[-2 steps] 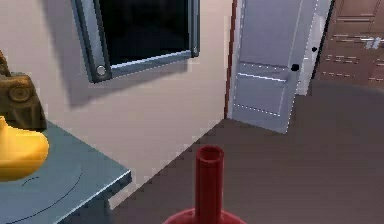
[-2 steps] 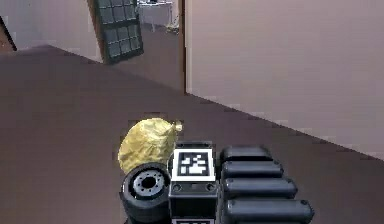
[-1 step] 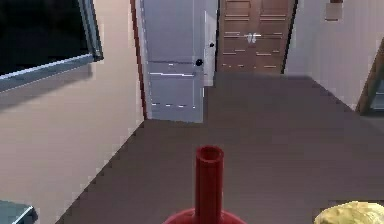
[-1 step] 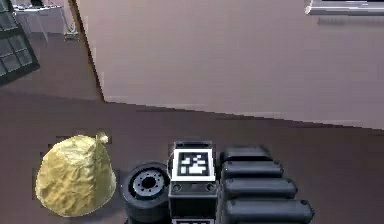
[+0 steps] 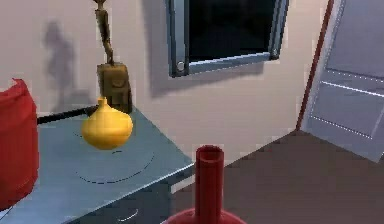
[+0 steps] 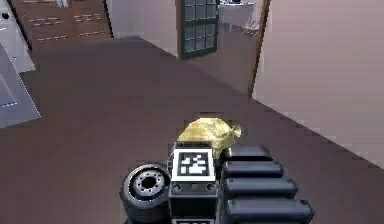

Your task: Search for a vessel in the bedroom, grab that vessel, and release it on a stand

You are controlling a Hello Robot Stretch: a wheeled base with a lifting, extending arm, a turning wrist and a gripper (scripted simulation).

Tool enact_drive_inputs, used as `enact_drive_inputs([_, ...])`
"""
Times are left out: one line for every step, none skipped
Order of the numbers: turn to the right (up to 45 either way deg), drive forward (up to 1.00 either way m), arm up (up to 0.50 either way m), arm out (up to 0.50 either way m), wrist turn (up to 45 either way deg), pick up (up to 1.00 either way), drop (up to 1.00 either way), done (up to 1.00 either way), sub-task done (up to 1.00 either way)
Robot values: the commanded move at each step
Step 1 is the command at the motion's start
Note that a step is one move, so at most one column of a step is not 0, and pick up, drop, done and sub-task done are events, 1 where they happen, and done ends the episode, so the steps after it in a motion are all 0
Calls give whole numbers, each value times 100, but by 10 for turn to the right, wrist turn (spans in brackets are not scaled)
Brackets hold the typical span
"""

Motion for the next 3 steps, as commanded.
enact_drive_inputs([-450,0,0,0,0,0,0,0,0])
enact_drive_inputs([-450,0,0,0,0,0,0,0,0])
enact_drive_inputs([-270,0,0,0,0,0,0,0,0])
